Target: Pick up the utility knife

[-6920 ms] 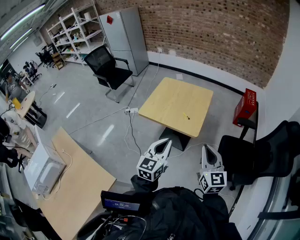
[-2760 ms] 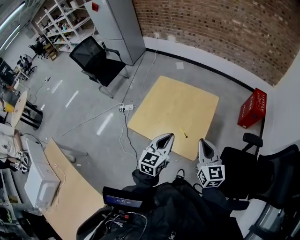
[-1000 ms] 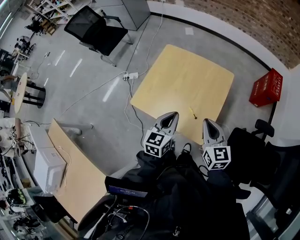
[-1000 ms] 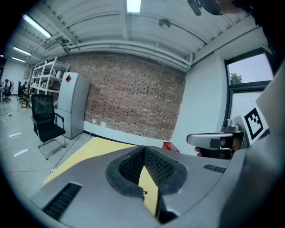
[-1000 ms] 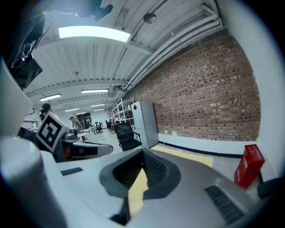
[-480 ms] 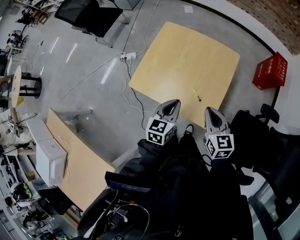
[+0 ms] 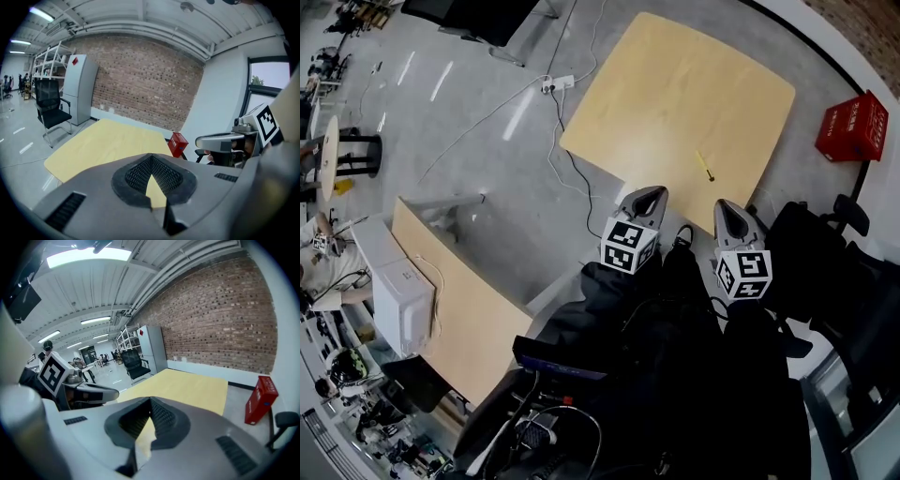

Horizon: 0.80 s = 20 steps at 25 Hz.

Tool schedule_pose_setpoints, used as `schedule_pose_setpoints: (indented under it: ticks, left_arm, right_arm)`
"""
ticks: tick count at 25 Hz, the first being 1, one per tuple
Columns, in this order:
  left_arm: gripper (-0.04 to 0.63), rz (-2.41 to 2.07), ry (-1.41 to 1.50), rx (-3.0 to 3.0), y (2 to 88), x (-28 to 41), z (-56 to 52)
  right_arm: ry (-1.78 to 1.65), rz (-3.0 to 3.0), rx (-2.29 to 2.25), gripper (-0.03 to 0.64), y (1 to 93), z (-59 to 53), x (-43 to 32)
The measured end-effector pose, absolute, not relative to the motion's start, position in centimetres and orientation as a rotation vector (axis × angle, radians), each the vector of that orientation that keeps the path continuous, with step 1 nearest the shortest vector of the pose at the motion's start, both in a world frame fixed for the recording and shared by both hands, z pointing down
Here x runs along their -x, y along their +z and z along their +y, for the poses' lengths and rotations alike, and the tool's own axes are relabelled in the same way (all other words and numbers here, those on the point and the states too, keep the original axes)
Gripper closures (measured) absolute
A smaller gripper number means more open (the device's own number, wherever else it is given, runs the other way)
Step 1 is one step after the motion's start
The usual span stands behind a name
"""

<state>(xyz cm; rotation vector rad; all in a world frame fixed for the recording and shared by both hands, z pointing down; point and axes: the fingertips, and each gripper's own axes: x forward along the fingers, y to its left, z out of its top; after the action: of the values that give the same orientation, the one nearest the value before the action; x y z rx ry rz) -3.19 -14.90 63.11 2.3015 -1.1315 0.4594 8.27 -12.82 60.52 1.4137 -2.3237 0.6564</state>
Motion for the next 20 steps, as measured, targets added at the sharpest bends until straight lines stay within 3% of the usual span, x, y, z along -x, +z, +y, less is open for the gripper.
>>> schedule_pose_setpoints:
  ticks: [20]
  left_arm:
    - [0.595,-1.103,0.613,-2.111,72.2,4.8,-14.2]
  right_arm:
    - [0.809,-2.177,-1.296,0.614,69.9,-13.4,-9.2]
